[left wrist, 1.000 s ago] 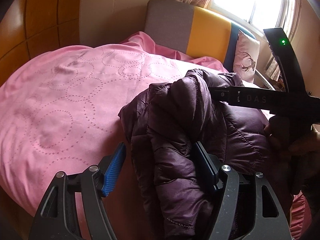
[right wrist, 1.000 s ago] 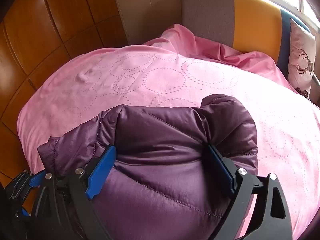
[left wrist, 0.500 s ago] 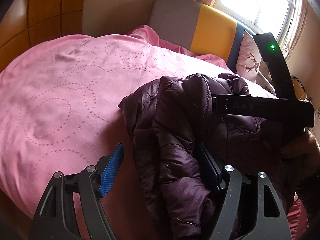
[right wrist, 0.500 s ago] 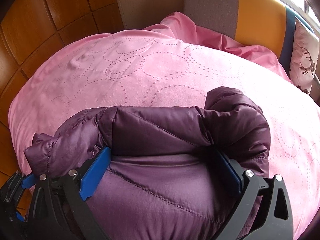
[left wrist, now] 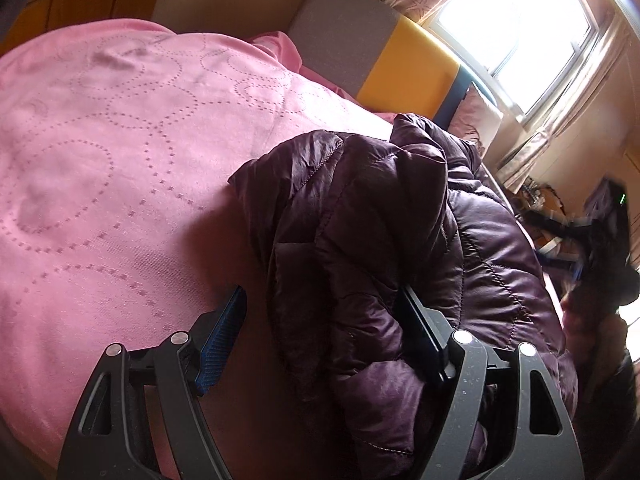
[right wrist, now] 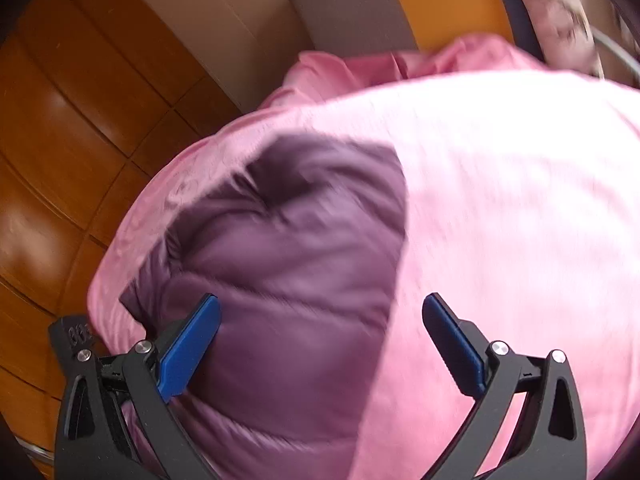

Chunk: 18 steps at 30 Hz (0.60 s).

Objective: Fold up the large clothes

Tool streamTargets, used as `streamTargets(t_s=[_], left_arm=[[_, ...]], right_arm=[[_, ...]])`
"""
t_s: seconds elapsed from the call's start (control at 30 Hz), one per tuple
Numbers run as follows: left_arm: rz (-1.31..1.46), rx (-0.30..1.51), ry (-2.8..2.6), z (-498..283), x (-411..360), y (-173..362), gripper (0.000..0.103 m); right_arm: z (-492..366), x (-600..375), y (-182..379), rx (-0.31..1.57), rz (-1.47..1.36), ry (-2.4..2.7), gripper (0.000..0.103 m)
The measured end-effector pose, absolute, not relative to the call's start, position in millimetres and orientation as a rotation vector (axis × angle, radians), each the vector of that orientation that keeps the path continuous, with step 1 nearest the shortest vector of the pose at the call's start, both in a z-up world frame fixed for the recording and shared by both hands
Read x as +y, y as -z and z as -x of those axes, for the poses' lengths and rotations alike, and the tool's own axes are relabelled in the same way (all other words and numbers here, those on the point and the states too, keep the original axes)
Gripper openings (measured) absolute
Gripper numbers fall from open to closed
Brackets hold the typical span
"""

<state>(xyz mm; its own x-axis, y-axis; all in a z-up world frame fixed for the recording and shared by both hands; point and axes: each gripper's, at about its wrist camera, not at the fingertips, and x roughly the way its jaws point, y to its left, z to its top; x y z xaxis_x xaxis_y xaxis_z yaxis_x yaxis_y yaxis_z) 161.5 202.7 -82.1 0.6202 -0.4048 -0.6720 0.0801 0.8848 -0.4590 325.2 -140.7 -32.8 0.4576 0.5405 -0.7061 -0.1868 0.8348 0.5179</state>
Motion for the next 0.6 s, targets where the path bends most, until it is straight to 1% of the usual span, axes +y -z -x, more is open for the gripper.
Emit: streamTargets(t_s=[0.1, 0.23, 0.27, 0.3, 0.37, 0.43, 0.5, 0.6], left_arm=[[0.448, 0.867, 0.315, -162, 204, 85, 0.075], [0.508, 0.874, 0.348, -163, 207, 89, 0.074], [0.534, 0.876, 0.367, -163, 207, 89, 0.070], [0.557, 0.878, 0.386, -162, 207, 89, 0.063], [0.599, 0.873, 0.414, -161, 204, 88, 0.061], [0.613, 0.861, 0.442, -159, 197, 83, 0.058], [0.628, 0.854, 0.471, -161, 189, 78, 0.055], [0.612, 0.849, 0.533, -168, 162, 65, 0.054]], right_arm=[[-315, -151, 64, 1.062, -0.596, -0.609, 0.101], [-313, -136, 83, 1.086, -0.683, -0.733, 0.099], [-311, -132, 83, 1.076, -0.680, -0.761, 0.092], [-310, -131, 81, 1.069, -0.680, -0.769, 0.087], [-305, -132, 75, 1.047, -0.670, -0.777, 0.069], [-298, -137, 65, 1.014, -0.657, -0.793, 0.060], [-289, -146, 51, 0.971, -0.627, -0.782, 0.057], [-273, -170, 33, 0.902, -0.614, -0.747, 0.056]])
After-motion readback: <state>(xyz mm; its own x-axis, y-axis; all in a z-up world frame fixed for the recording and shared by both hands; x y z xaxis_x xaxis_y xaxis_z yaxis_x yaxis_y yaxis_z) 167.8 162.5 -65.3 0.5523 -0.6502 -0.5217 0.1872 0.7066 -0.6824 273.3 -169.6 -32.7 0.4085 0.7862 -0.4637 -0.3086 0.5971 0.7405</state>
